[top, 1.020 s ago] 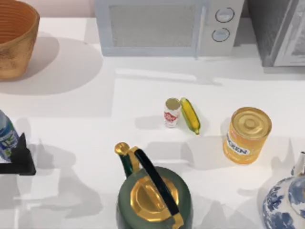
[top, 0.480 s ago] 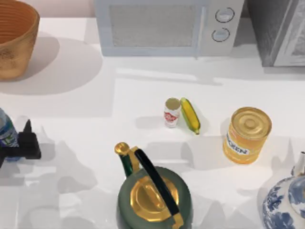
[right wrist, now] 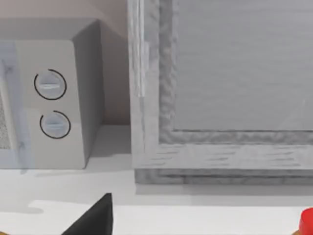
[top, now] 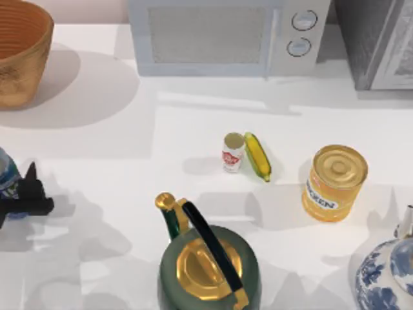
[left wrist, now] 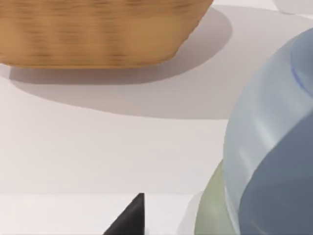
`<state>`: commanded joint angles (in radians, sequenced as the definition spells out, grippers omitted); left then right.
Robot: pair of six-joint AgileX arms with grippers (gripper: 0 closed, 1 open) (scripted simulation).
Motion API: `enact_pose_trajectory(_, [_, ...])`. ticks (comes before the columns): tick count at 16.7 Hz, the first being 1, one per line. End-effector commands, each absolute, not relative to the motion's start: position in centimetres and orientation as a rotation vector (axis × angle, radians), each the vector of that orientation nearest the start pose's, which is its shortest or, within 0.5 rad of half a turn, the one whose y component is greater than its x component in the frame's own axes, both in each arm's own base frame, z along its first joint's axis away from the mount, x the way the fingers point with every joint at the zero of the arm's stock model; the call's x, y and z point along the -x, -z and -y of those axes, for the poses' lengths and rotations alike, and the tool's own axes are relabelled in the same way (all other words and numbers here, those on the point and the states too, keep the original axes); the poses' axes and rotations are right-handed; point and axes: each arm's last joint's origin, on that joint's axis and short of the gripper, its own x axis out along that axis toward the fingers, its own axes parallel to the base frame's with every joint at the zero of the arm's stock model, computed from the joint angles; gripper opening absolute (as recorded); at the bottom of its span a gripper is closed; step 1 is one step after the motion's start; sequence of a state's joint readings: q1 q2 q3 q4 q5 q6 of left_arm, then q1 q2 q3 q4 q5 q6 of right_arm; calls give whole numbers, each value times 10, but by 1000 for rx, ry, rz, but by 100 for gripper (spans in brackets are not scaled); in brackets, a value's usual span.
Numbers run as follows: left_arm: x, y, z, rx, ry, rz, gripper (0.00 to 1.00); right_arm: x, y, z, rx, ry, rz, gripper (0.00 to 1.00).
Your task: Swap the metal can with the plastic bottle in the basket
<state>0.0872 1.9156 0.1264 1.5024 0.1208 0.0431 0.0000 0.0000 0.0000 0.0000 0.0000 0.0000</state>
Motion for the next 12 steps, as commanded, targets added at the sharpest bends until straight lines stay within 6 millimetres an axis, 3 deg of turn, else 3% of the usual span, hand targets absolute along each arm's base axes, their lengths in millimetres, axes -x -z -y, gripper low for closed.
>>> enact_pose_trajectory(8, [-214,-67,-16,0,20,-284,2,-106,-160,1,0,0,0,100])
enact_pose_trajectory(12, [-214,-67,-16,0,20,-284,0,-106,-160,1,0,0,0,100])
